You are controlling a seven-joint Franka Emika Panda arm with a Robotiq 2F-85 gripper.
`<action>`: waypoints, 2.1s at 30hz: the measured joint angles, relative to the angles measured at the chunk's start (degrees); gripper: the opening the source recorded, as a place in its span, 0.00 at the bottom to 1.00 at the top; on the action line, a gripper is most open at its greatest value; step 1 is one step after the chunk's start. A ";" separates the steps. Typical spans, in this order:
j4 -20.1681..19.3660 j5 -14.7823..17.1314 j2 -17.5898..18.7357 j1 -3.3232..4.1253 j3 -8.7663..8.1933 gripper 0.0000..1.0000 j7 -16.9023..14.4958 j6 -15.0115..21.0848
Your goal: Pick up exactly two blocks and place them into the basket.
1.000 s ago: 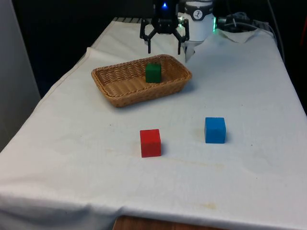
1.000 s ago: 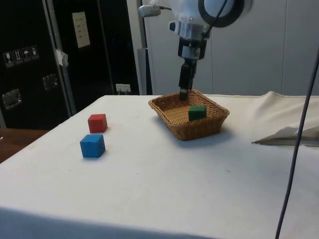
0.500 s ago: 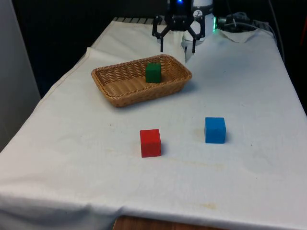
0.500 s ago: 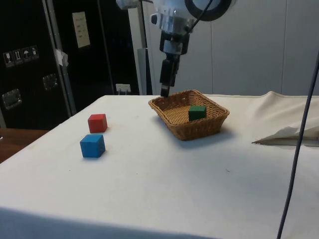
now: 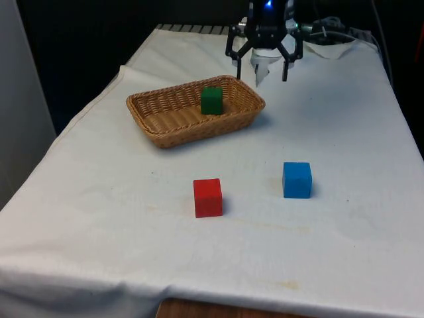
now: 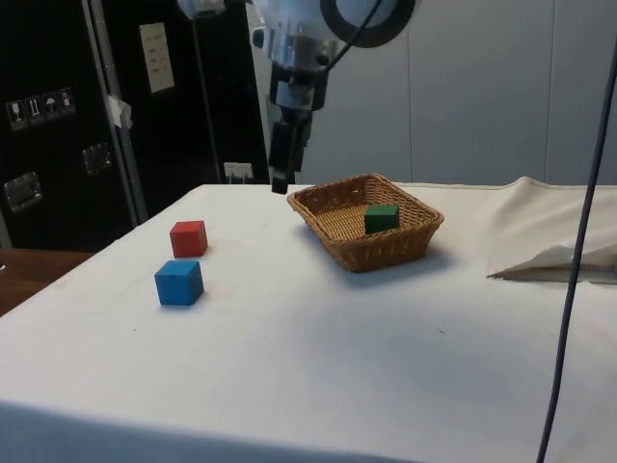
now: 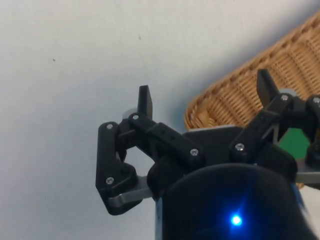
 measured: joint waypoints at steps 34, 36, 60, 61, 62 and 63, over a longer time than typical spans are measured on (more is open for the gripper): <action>21.83 5.27 18.91 0.06 6.99 1.00 3.72 -2.64; 23.26 6.19 20.28 0.06 7.16 1.00 3.44 -2.81; 35.41 15.87 33.63 -1.09 7.33 1.00 -2.81 -3.55; 35.35 16.39 33.69 -1.09 7.39 1.00 -3.09 -3.55; 35.35 16.96 33.69 -1.09 7.45 1.00 -3.50 -3.55; 35.35 17.53 33.69 -1.09 7.51 1.00 -3.95 -3.55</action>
